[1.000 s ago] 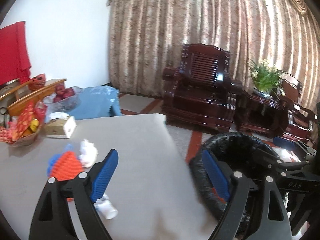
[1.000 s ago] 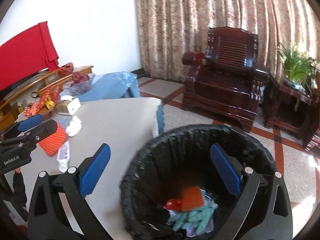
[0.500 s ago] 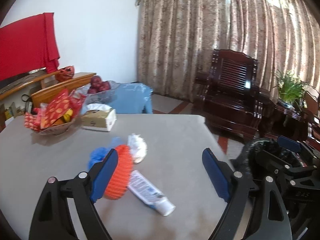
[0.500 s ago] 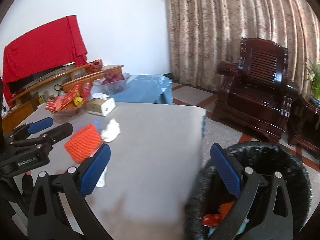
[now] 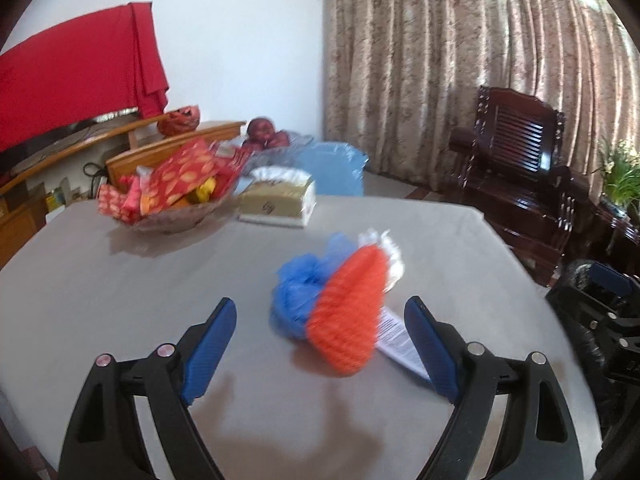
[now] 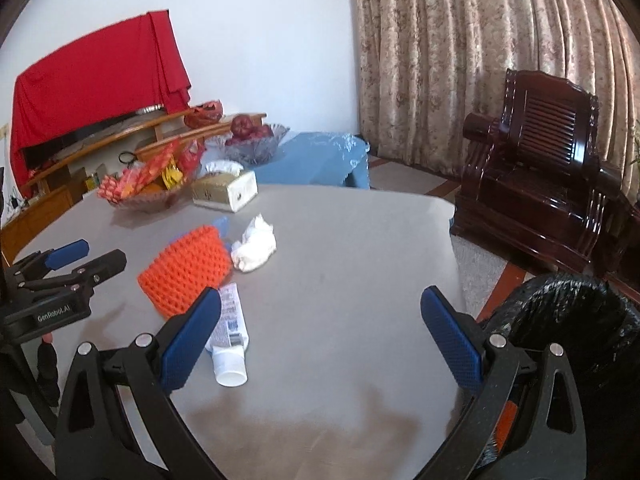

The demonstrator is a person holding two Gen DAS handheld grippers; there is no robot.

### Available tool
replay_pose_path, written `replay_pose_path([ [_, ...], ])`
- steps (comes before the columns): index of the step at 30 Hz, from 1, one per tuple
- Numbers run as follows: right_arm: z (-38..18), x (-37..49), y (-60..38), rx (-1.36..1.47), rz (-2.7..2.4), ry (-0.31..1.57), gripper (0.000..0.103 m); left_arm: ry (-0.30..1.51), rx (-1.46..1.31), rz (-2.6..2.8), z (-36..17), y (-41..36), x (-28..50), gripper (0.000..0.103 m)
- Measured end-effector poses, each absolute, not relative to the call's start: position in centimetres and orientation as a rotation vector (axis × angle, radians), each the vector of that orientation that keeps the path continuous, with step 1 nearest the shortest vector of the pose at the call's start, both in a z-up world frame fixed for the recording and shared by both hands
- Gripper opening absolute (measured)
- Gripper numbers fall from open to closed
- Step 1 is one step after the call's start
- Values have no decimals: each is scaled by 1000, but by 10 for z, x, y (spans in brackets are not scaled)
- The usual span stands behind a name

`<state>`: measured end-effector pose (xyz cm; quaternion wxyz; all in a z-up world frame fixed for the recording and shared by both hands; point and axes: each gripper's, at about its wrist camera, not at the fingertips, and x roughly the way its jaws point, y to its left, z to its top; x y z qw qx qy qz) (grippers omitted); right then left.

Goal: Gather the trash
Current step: 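Grasp the second orange foam net with the left gripper and lift it, then grasp the white tube with the right gripper while the left gripper holds the net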

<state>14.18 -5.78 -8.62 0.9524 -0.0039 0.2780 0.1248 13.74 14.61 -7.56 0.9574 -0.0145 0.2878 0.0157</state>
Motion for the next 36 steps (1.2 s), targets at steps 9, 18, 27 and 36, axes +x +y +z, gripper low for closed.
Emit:
replay_pose_path([
  [9, -109, 155, -55, -42, 229, 623, 97, 679, -68, 23, -109, 151, 166, 83],
  [18, -110, 164, -56, -54, 225, 628, 97, 732, -95, -11, -124, 143, 186, 57],
  [27, -114, 169, -53, -58, 230, 643, 97, 716, -131, -46, -119, 138, 177, 26],
  [36, -128, 167, -21, -68, 305, 682, 97, 697, -131, 7, -108, 154, 132, 25],
])
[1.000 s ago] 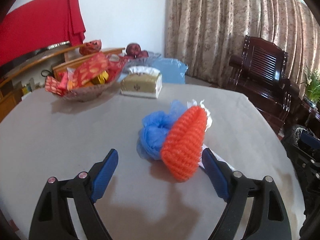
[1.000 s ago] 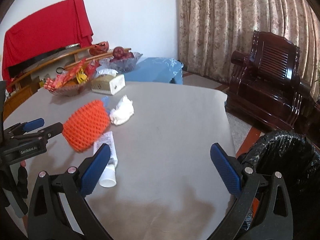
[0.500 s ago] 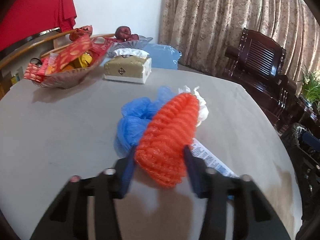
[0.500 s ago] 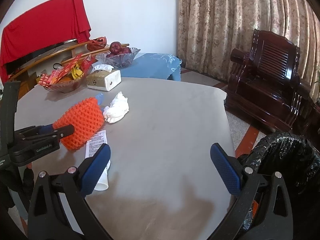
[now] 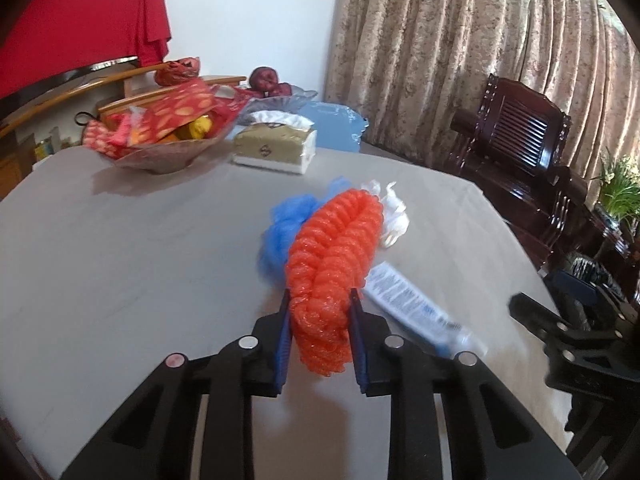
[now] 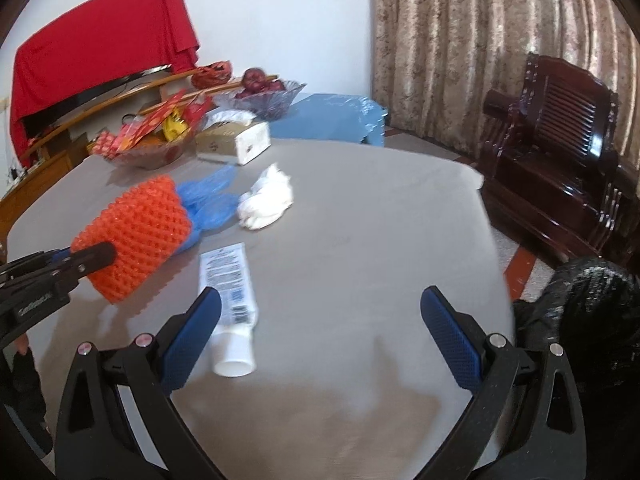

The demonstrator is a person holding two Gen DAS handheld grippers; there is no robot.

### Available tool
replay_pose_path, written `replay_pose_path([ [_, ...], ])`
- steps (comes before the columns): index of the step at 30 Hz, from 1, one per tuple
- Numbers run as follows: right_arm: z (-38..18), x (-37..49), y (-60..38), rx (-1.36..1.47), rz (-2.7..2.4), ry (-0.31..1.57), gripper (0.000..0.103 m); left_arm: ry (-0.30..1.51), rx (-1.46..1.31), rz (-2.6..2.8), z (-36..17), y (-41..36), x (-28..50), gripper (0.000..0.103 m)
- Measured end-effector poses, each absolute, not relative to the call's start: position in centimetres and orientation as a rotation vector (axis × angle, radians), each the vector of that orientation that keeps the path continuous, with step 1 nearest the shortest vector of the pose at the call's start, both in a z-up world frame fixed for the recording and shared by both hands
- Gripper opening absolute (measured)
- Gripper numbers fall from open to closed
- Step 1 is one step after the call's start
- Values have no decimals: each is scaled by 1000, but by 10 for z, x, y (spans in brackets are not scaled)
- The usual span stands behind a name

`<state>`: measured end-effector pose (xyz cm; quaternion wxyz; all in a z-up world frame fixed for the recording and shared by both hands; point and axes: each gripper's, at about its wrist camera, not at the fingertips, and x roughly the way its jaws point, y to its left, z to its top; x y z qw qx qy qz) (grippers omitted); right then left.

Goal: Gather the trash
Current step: 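Grasp the white tube with the right gripper while the left gripper holds the net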

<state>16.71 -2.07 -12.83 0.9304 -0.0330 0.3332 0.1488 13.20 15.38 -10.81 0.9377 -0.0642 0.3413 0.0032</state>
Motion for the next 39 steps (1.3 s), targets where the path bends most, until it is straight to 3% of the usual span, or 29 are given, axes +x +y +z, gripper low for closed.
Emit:
replay_pose_path([
  [11, -151, 174, 24, -143, 393, 777, 95, 728, -134, 54, -122, 167, 116, 25],
  [13, -155, 179, 27, -142, 402, 803, 82, 727, -135, 52, -122, 167, 114, 25],
  [17, -164, 184, 32, -148, 425, 863, 72, 730, -141, 48, -123, 166, 115, 25],
  [22, -166, 184, 39, -156, 480, 889, 42, 733, -141, 45, -124, 165, 117, 25],
  [39, -109, 157, -8, -86, 435, 767, 40, 663, -111, 1, -91, 134, 111, 25],
])
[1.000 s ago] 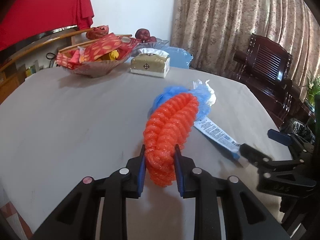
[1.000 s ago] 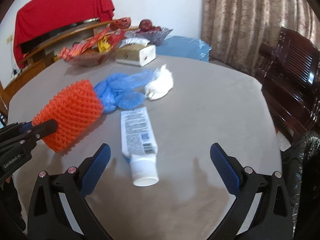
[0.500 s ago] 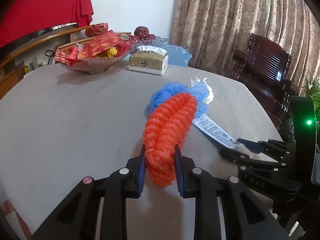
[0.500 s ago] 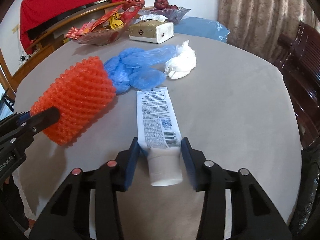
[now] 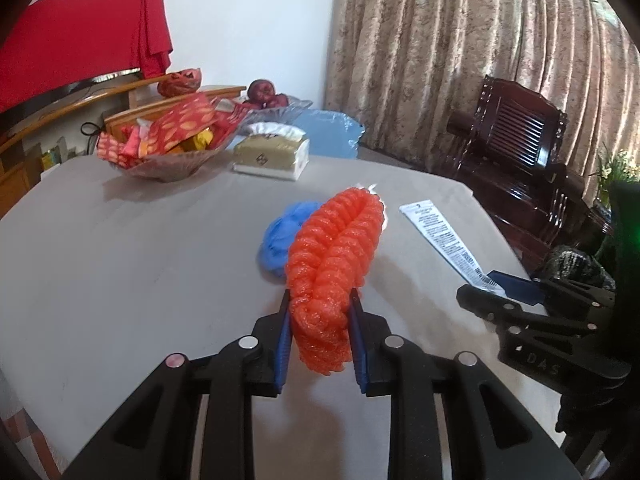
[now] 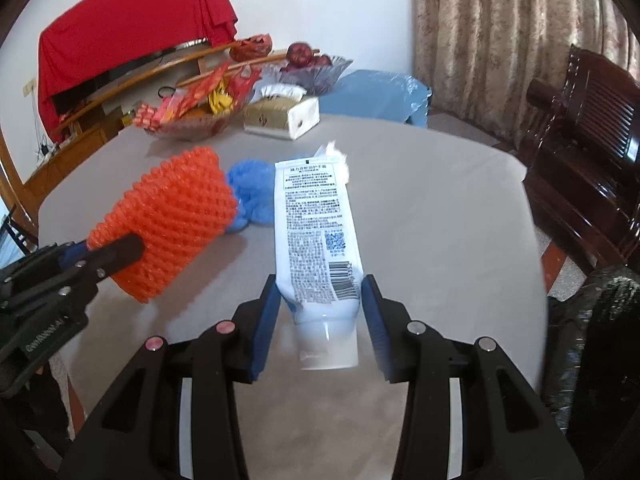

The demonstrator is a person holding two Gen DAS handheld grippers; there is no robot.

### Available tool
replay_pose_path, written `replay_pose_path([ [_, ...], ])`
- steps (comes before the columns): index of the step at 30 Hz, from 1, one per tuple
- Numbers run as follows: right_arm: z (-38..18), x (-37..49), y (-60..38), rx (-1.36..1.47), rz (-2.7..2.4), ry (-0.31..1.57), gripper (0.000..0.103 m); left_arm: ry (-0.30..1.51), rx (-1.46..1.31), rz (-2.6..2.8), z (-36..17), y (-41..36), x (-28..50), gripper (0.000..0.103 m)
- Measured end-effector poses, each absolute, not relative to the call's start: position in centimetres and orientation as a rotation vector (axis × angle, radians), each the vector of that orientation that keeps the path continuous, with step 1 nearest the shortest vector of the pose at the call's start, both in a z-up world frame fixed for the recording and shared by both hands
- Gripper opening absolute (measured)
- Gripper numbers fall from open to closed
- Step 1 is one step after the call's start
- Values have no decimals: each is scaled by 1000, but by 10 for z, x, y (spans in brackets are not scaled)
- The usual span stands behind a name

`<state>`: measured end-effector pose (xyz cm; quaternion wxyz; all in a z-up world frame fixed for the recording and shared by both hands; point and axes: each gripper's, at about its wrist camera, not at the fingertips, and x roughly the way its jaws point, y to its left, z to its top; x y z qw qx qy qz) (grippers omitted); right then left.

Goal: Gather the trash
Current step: 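Grasp the white tube with the right gripper while the left gripper holds the net, then carry net and tube over the bin and open both grippers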

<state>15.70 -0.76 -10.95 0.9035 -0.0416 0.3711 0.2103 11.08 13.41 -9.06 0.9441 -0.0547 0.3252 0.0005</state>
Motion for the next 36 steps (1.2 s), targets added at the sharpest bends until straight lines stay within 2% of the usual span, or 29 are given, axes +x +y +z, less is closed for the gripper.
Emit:
replay_pose_path([
  [24, -37, 104, -117, -9, 273, 618, 40, 549, -52, -159, -40, 35, 113, 25],
  [36, -26, 69, -195, 31, 114, 577, 39, 510, -8, -308, -22, -44, 108, 25],
])
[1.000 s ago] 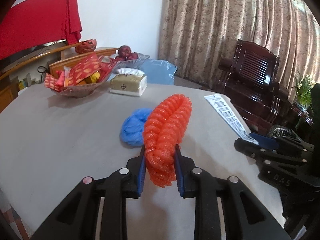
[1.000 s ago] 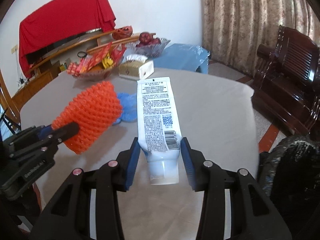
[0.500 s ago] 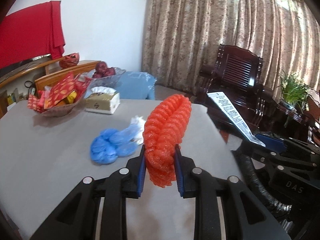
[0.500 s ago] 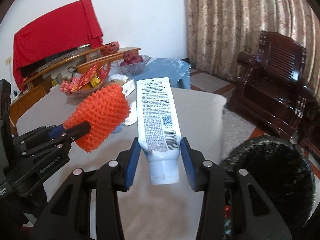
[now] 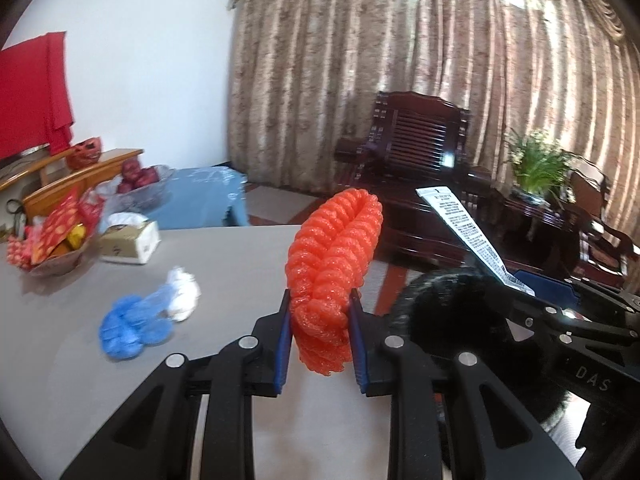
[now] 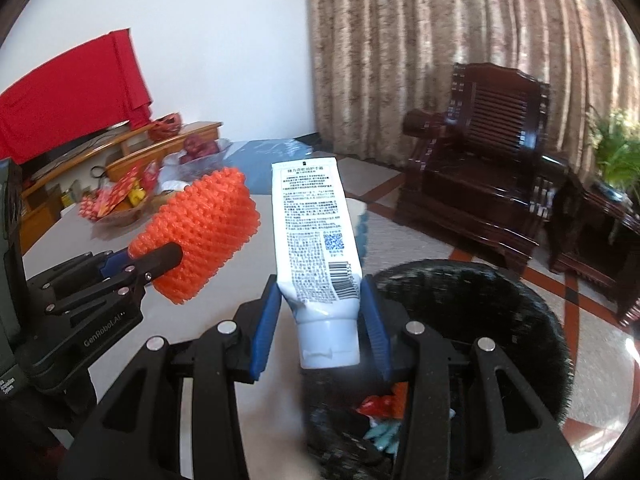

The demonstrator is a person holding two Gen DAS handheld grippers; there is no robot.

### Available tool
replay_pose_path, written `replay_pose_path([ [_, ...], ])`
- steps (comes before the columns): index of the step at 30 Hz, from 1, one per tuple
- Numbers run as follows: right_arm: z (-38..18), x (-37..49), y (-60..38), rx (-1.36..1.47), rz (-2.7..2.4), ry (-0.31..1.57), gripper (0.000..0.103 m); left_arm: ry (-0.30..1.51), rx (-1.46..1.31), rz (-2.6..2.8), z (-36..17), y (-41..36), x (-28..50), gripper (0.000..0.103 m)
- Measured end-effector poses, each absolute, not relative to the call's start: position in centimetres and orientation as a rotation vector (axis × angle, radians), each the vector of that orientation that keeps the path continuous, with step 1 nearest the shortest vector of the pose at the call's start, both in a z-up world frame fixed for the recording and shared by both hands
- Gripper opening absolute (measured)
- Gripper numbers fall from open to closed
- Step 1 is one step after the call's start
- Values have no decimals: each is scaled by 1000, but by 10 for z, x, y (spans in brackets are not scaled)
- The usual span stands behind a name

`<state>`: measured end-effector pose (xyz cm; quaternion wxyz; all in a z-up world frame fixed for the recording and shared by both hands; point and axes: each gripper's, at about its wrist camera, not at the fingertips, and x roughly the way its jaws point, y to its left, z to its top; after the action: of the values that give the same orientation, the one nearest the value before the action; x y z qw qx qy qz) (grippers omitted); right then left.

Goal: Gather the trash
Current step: 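Carry net and tube over the bin and open both grippers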

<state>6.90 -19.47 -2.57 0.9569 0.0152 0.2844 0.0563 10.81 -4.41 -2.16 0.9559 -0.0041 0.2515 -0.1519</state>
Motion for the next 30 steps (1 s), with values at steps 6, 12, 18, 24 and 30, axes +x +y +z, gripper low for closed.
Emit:
replay_pose_path([
  [6, -26, 56, -228, 54, 45, 572, 39, 505, 20, -387, -20, -85, 109, 25],
  [12, -30, 41, -259, 72, -22, 570, 39, 512, 32, -449, -23, -120, 113, 25],
  [18, -36, 35, -283, 98, -78, 574, 39, 527, 48, -496, -29, -153, 118, 25],
  [24, -49, 37, -302, 116, -126, 591, 39, 548, 74, -524, -44, -177, 123, 25],
  [30, -63, 44, -309, 130, -136, 626, 39, 574, 94, -523, -59, -192, 131, 25],
])
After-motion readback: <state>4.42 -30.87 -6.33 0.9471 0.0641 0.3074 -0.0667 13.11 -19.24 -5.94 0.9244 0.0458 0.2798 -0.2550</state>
